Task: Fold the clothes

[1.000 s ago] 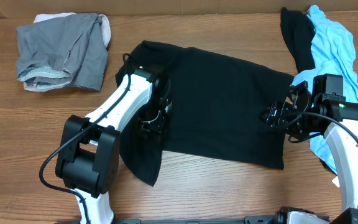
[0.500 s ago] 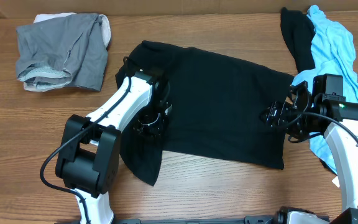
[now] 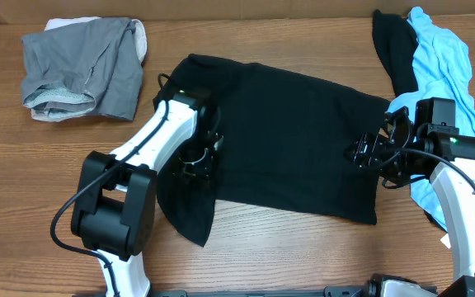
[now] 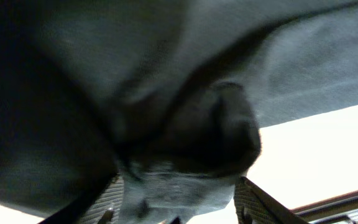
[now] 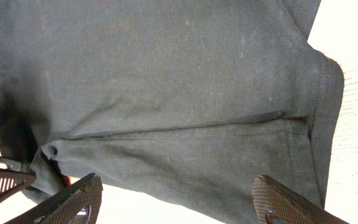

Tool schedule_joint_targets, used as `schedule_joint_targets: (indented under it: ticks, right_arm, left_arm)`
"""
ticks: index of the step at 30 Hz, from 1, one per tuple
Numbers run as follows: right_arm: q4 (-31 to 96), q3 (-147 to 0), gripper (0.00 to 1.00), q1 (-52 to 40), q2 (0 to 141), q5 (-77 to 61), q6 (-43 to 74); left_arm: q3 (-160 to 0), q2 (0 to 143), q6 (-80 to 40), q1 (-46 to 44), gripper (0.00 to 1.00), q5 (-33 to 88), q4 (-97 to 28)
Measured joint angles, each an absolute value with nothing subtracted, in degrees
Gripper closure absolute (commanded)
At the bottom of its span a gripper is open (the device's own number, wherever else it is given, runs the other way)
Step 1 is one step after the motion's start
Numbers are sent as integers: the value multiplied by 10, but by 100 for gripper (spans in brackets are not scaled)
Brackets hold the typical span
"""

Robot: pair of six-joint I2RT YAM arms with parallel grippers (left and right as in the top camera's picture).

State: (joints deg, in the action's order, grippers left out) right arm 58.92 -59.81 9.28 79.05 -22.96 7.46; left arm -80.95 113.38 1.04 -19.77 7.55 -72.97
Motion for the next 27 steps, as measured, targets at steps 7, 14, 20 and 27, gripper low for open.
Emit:
schedule_joint_targets:
  ticks: [7, 14, 20, 27]
  right_arm:
    - [587, -598, 19, 93, 790, -229, 74]
    - [587, -598, 19, 93, 790, -229, 74]
    - [587, -598, 19, 93, 790, -230, 74]
    - [585, -598, 19, 93, 790, -230, 74]
  left_arm:
    - [-809, 1134, 10, -186, 46, 66, -706]
    - [-809, 1134, 19, -187, 57, 70, -700]
    - [-809, 1134, 24, -189, 54, 75, -700]
    - [-809, 1134, 32, -191, 55, 78, -697]
